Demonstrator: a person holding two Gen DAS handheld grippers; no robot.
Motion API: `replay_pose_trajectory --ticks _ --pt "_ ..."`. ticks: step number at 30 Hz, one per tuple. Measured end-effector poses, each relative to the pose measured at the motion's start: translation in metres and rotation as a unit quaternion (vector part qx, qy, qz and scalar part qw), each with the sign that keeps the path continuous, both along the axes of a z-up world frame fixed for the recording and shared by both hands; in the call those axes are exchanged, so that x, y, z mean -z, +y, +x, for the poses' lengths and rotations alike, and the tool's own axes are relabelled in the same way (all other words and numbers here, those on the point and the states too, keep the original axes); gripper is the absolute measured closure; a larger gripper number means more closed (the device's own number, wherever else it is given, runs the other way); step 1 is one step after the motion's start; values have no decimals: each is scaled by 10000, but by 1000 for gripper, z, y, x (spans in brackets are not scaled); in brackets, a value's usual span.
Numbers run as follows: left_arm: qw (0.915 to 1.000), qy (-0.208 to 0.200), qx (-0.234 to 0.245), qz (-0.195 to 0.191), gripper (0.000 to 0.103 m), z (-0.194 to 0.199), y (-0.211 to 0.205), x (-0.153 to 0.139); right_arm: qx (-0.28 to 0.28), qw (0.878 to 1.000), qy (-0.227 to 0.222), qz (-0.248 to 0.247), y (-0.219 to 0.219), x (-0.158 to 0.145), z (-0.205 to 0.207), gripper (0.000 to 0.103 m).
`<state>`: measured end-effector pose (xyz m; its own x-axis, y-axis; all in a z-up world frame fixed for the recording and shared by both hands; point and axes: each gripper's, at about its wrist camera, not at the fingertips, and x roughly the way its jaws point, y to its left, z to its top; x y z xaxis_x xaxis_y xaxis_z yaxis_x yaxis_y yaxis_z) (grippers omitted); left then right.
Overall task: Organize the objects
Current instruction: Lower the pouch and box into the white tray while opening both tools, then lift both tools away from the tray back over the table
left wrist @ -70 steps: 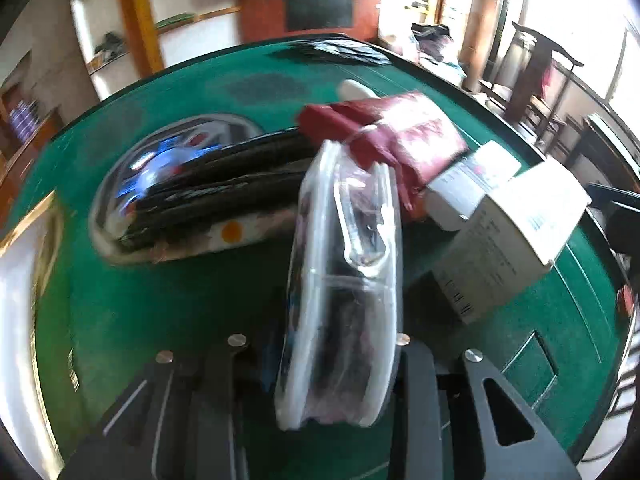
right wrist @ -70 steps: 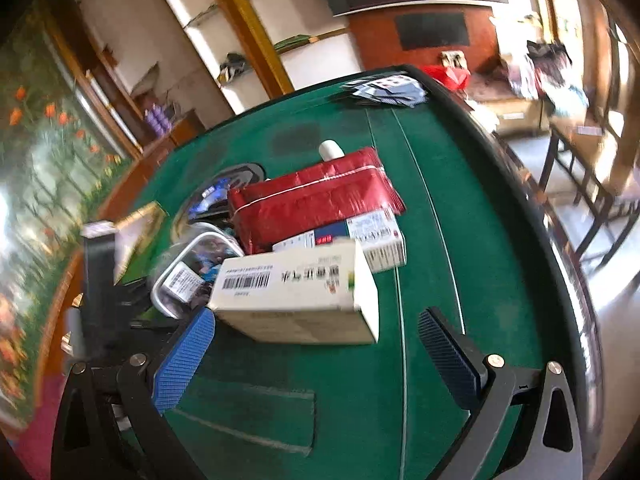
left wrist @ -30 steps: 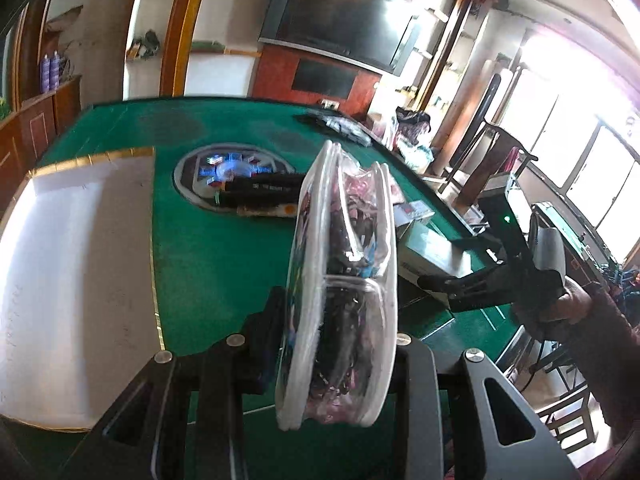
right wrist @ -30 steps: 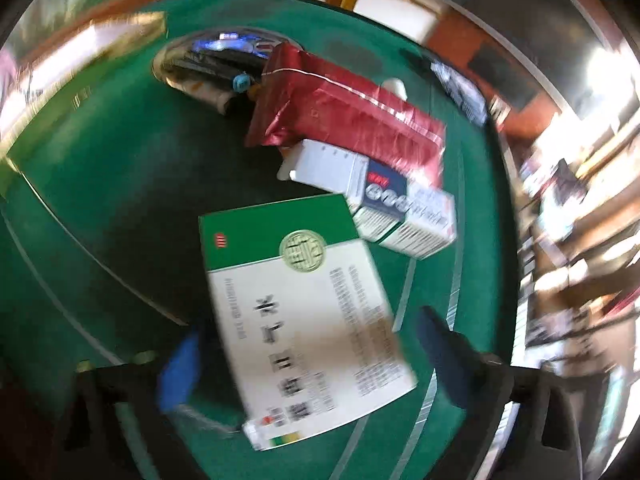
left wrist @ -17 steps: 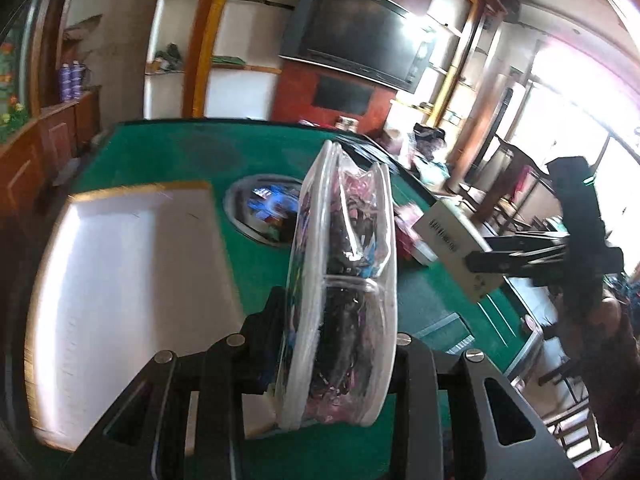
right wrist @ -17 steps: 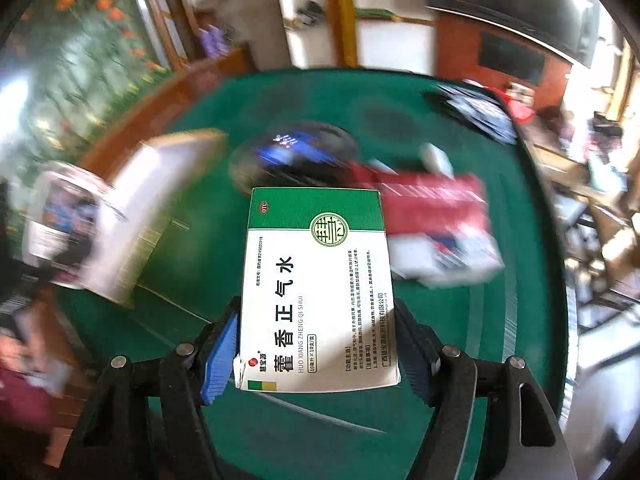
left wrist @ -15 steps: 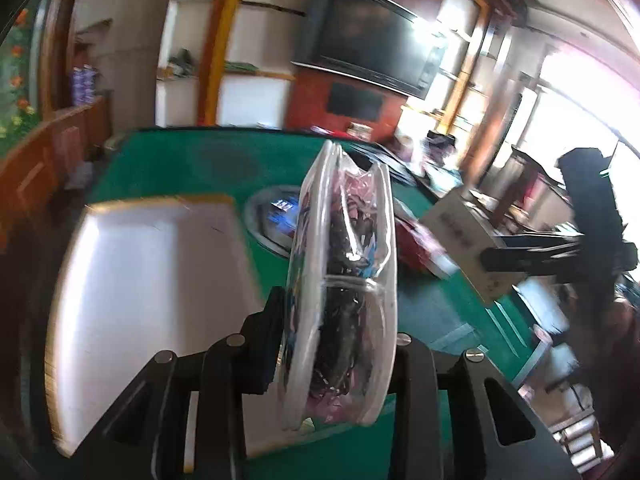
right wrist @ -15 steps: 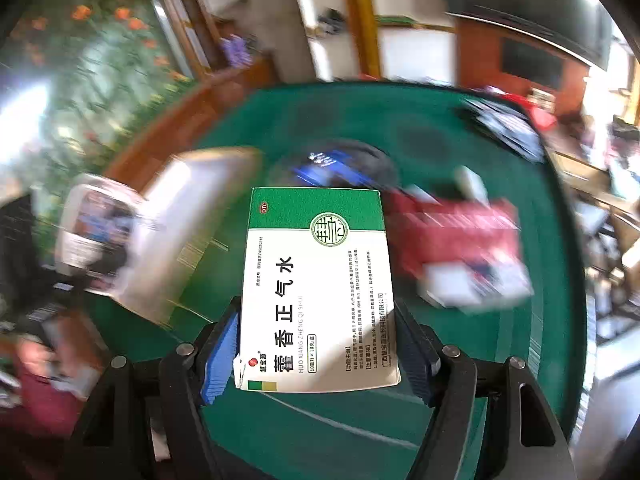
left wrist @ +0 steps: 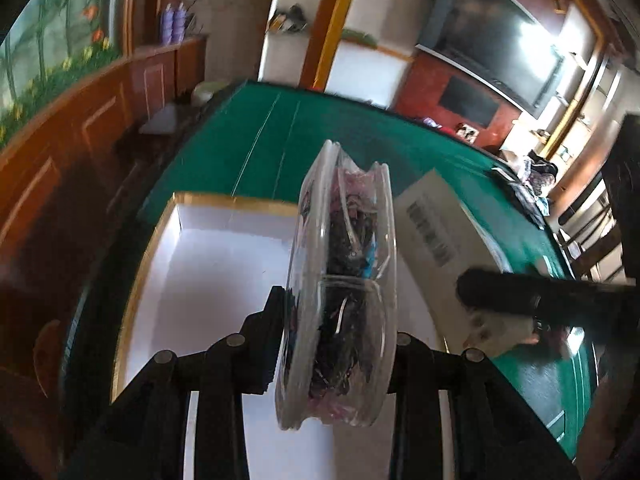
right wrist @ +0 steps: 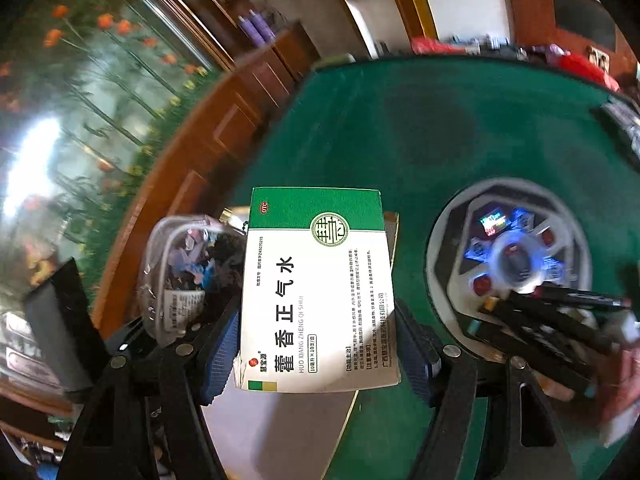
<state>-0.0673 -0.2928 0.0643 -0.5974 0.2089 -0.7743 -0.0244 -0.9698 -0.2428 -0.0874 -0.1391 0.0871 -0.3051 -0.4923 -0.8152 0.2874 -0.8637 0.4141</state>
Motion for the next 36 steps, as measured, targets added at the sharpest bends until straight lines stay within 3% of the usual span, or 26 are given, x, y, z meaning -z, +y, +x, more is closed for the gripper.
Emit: replay_pose_trajectory --ticks 4,9,12,15,18,23,29,33,36 --pt "9988 -238 -215 370 71 -19 -15 24 17 9993 106 357 -20 17 -13 27" --pt "9931 -451 -413 1001 39 -25 -29 39 25 9965 260 800 -41 23 -16 25" --pt "9889 -392 -439 1367 25 -24 -41 36 164 9982 249 512 -35 20 -19 22" --pt "9811 -186 -498 1863 24 -12 -51 26 303 9986 341 273 -20 10 -14 21" --pt "9787 39 -501 1990 24 3 -52 8 584 9972 465 -89 8 -11 0 21" --pt "9717 627 -141 2271 24 59 -36 -50 792 9926 907 -170 75 -79 55 21" --pt "9493 1603 696 2612 23 156 4 -162 1179 9809 1363 -728 175 -198 155 15" --pt "9368 2060 999 2647 22 203 10 -236 1435 9708 1852 -523 226 -284 212 14" --pt "9307 2552 932 2450 22 233 2 -306 1818 9510 2496 -173 253 -363 250 14"
